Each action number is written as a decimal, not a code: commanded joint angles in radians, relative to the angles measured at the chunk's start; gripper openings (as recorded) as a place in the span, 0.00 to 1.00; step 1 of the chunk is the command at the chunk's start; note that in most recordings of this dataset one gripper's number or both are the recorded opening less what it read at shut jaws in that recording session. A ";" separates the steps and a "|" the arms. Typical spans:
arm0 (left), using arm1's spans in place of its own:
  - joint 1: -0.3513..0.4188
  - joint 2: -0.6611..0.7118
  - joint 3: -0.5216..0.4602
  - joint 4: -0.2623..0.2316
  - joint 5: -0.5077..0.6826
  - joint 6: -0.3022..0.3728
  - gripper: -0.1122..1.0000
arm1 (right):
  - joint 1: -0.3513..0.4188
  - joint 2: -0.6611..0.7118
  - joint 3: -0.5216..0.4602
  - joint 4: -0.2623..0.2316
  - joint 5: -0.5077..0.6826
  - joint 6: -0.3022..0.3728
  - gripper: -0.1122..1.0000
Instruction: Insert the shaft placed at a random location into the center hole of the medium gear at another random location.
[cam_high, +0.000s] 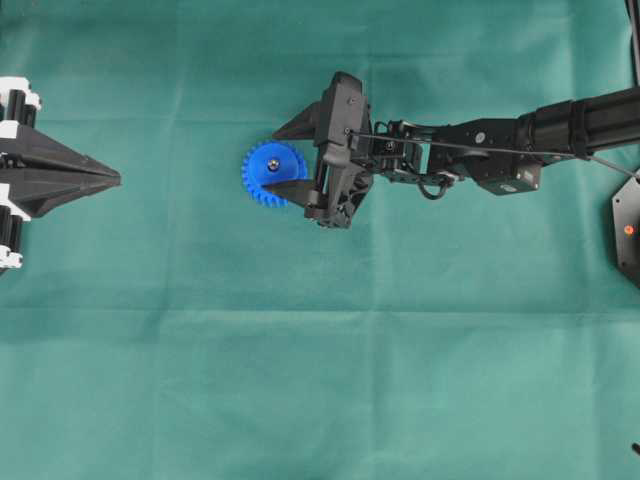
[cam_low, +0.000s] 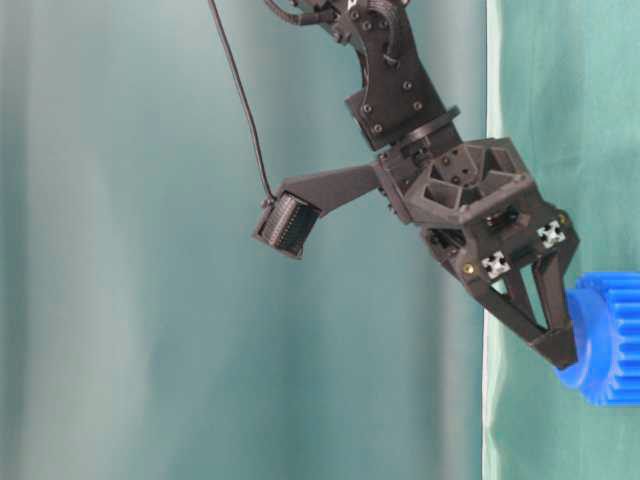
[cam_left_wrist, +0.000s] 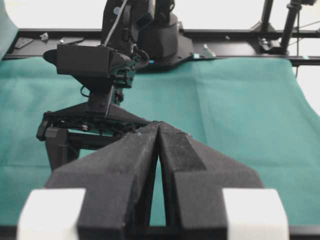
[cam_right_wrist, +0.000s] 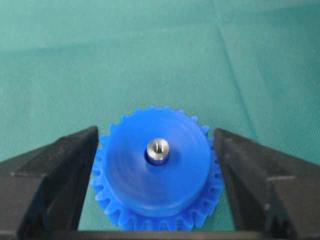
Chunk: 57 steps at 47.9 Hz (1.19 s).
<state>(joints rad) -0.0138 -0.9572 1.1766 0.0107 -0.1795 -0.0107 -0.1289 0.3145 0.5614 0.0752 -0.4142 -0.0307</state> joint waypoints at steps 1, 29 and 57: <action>0.003 0.006 -0.017 0.003 -0.006 0.002 0.10 | -0.002 -0.018 -0.023 0.003 -0.011 -0.008 0.87; 0.003 0.006 -0.017 0.003 -0.005 0.000 0.10 | 0.003 -0.170 -0.020 0.002 0.074 -0.008 0.85; 0.006 0.006 -0.018 0.003 -0.006 0.000 0.10 | 0.012 -0.288 0.077 0.002 0.080 -0.008 0.85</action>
<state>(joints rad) -0.0107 -0.9572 1.1766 0.0107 -0.1795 -0.0123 -0.1243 0.0997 0.6243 0.0752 -0.3329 -0.0291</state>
